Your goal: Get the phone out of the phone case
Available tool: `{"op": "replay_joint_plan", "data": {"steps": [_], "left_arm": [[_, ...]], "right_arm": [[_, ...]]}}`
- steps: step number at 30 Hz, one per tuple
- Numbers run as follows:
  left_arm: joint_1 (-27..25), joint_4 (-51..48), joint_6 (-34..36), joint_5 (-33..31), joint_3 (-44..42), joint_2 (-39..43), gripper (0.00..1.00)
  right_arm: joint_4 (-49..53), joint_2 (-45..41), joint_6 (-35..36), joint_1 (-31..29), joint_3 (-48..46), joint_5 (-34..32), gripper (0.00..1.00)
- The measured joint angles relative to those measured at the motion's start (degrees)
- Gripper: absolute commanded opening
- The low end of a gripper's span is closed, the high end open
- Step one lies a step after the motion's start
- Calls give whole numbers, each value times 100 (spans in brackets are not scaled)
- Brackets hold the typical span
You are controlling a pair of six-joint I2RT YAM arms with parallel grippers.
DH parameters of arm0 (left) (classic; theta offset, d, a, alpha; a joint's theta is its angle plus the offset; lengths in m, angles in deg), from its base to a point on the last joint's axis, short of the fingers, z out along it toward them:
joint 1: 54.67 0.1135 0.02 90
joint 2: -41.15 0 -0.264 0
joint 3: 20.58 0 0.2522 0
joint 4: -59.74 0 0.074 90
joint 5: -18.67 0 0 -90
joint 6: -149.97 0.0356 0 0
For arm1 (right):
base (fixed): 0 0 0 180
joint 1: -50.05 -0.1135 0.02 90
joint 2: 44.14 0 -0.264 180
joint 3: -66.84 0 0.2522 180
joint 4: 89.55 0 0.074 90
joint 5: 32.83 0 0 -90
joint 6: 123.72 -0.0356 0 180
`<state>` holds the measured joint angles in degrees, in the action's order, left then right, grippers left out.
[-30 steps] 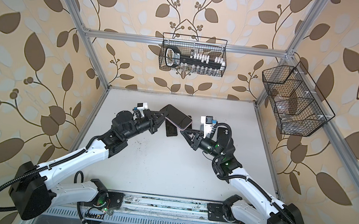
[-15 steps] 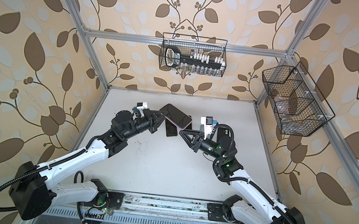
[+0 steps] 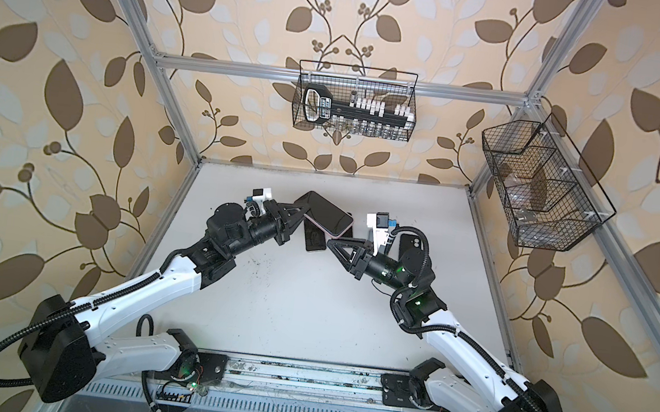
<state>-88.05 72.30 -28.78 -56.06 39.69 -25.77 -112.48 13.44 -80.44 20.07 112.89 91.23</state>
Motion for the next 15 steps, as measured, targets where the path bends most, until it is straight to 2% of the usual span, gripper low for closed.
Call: {"op": "replay_joint_plan", "data": {"steps": [8, 15], "left_arm": [[-2, -2, 7, 72, 0, 15, 0], [0, 0, 2, 79, -20, 57, 0]], "right_arm": [[-92, 105, -61, 35, 35, -2, 29], [-146, 125, -114, 55, 35, -20, 21]]}}
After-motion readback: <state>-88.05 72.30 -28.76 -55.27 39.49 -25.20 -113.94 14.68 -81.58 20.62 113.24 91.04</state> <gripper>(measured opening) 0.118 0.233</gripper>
